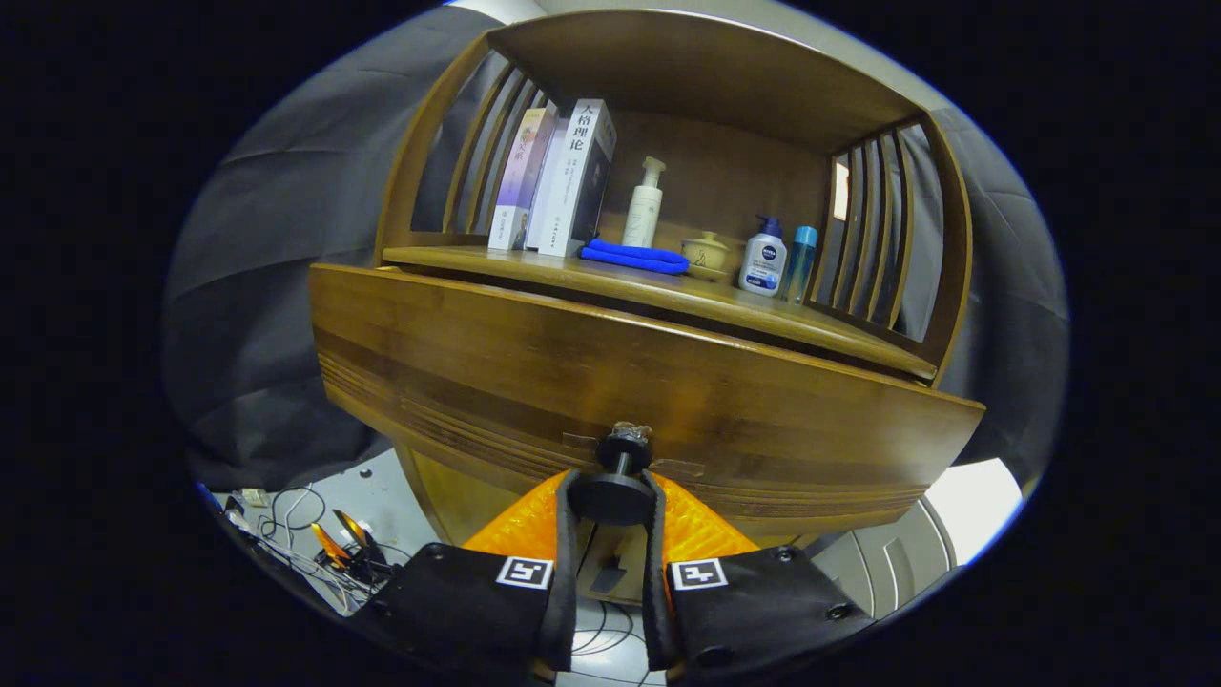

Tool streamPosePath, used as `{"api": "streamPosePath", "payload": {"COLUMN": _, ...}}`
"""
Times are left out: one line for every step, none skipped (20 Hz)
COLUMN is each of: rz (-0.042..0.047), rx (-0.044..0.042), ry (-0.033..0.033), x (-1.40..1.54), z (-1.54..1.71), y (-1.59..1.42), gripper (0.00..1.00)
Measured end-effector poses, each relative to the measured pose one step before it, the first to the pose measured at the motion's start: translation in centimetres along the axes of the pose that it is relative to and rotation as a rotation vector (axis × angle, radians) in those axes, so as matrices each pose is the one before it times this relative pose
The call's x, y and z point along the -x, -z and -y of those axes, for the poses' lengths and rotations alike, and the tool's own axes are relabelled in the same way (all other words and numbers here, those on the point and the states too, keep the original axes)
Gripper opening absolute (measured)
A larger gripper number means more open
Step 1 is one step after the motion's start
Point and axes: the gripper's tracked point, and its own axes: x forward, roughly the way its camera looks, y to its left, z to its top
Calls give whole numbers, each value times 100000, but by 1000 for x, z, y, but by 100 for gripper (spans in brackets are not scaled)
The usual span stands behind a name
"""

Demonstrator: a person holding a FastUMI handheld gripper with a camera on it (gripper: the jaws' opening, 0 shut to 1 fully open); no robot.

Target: Pull open the drawer, take out the items inside it, and place them on the countertop above the cabinet.

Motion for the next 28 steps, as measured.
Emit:
{"api": "streamPosePath", "payload": {"rz": 366, "rx": -2021, "ry": -298, "x": 457, "z": -151, "y": 156, "gripper": 31}}
{"api": "streamPosePath", "payload": {"rz": 312, "rx": -1162, "ry": 10, "x": 460, "z": -119, "y": 90, "gripper": 31}}
{"api": "streamPosePath", "payload": {"rz": 336, "rx": -413, "ry": 75, "x": 405, "z": -68, "y": 112, "gripper": 31}}
{"api": "streamPosePath", "payload": {"rz": 103, "rx": -25, "ry": 31, "x": 273, "z": -37, "y": 198, "gripper": 31}}
{"api": "streamPosePath", "payload": {"rz": -63, "rx": -411, "ry": -246, "x": 327, "z": -81, "y": 80, "gripper": 31}}
{"api": "streamPosePath", "payload": {"rz": -384, "rx": -809, "ry": -177, "x": 262, "z": -102, "y": 323, "gripper": 31}}
{"api": "streamPosePath", "payload": {"rz": -1089, "rx": -955, "ry": -300, "x": 230, "z": -80, "y": 330, "gripper": 31}}
{"api": "streamPosePath", "payload": {"rz": 366, "rx": -1034, "ry": -502, "x": 281, "z": -100, "y": -25, "gripper": 31}}
{"api": "streamPosePath", "payload": {"rz": -882, "rx": -123, "ry": -238, "x": 82, "z": -72, "y": 148, "gripper": 31}}
{"api": "streamPosePath", "payload": {"rz": 624, "rx": 269, "ry": -564, "x": 606, "z": -126, "y": -13, "gripper": 31}}
{"api": "streamPosePath", "payload": {"rz": -599, "rx": 739, "ry": -906, "x": 69, "z": -237, "y": 320, "gripper": 31}}
{"api": "streamPosePath", "payload": {"rz": 446, "rx": 484, "ry": -98, "x": 479, "z": -82, "y": -72, "gripper": 31}}
{"api": "streamPosePath", "payload": {"rz": -717, "rx": -31, "ry": -223, "x": 208, "z": -73, "y": 207, "gripper": 31}}
{"api": "streamPosePath", "payload": {"rz": 242, "rx": -338, "ry": -525, "x": 336, "z": -139, "y": 100, "gripper": 31}}
{"api": "streamPosePath", "payload": {"rz": -302, "rx": 646, "ry": -1004, "x": 365, "z": -156, "y": 150, "gripper": 31}}
{"api": "streamPosePath", "payload": {"rz": 691, "rx": 1398, "ry": -1292, "x": 415, "z": -118, "y": 142, "gripper": 31}}
{"api": "streamPosePath", "payload": {"rz": 158, "rx": 1228, "ry": -1269, "x": 391, "z": -48, "y": 185, "gripper": 31}}
{"api": "streamPosePath", "payload": {"rz": 815, "rx": 756, "ry": -1085, "x": 193, "z": -5, "y": 56, "gripper": 31}}
{"api": "streamPosePath", "payload": {"rz": -401, "rx": 162, "ry": -724, "x": 141, "z": -57, "y": 178, "gripper": 31}}
{"api": "streamPosePath", "payload": {"rz": -352, "rx": -982, "ry": -266, "x": 352, "z": 87, "y": 137, "gripper": 31}}
{"api": "streamPosePath", "payload": {"rz": -768, "rx": -927, "ry": -257, "x": 336, "z": -76, "y": 193, "gripper": 31}}
{"api": "streamPosePath", "payload": {"rz": -354, "rx": -97, "ry": -378, "x": 239, "z": -131, "y": 52, "gripper": 31}}
{"api": "streamPosePath", "payload": {"rz": 92, "rx": 579, "ry": -395, "x": 264, "z": -88, "y": 51, "gripper": 31}}
{"api": "streamPosePath", "payload": {"rz": 316, "rx": 934, "ry": -311, "x": 307, "z": -46, "y": 171, "gripper": 31}}
{"api": "streamPosePath", "payload": {"rz": 274, "rx": 454, "ry": -165, "x": 214, "z": -42, "y": 47, "gripper": 31}}
{"api": "streamPosePath", "payload": {"rz": 123, "rx": 253, "ry": -254, "x": 89, "z": -21, "y": 149, "gripper": 31}}
{"api": "streamPosePath", "payload": {"rz": -534, "rx": -606, "ry": -255, "x": 169, "z": -56, "y": 119, "gripper": 31}}
{"api": "streamPosePath", "payload": {"rz": -420, "rx": -965, "ry": -225, "x": 128, "z": -49, "y": 26, "gripper": 31}}
